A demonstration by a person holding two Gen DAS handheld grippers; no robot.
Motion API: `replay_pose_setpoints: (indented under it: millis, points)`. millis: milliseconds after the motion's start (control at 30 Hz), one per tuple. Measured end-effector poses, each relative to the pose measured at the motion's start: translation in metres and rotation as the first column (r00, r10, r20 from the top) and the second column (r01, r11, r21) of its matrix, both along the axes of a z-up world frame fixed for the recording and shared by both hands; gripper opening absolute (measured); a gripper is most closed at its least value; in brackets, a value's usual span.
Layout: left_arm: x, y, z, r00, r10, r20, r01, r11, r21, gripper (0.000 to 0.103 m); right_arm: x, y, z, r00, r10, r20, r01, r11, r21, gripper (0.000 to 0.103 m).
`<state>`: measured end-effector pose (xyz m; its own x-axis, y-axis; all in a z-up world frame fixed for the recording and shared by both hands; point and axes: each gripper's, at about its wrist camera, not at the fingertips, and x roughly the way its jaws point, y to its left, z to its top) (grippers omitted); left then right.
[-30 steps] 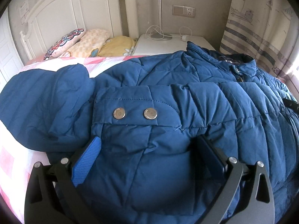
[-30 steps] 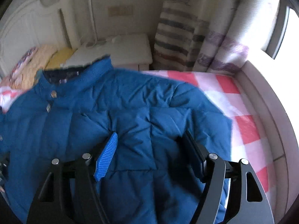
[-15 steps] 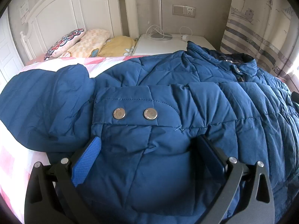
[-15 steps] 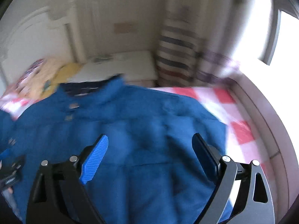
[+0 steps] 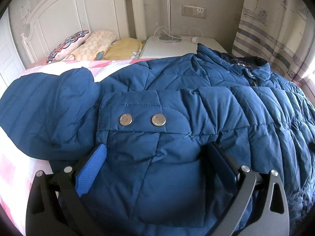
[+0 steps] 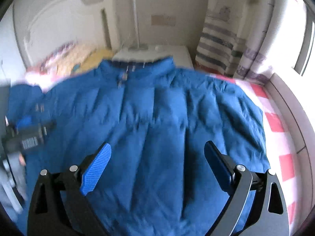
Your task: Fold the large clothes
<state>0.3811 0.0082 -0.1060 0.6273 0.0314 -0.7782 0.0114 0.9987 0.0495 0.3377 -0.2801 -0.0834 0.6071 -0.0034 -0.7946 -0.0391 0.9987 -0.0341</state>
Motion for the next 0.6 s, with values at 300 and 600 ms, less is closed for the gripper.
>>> replay_pose_setpoints:
  millis: [300,600]
  points:
    - [0.0,0.0,0.0,1.0,0.0,0.001,0.0,1.0,-0.001,0.101,-0.022,0.009,0.007,0.999,-0.019,0.039,0.019,1.0,-0.006,0.091]
    - [-0.019,0.038,0.021,0.997,0.016,0.076,-0.004,0.987,-0.163,0.093,-0.021,0.011,-0.011,0.999,-0.026,0.028,0.027,0.999,-0.028,0.092]
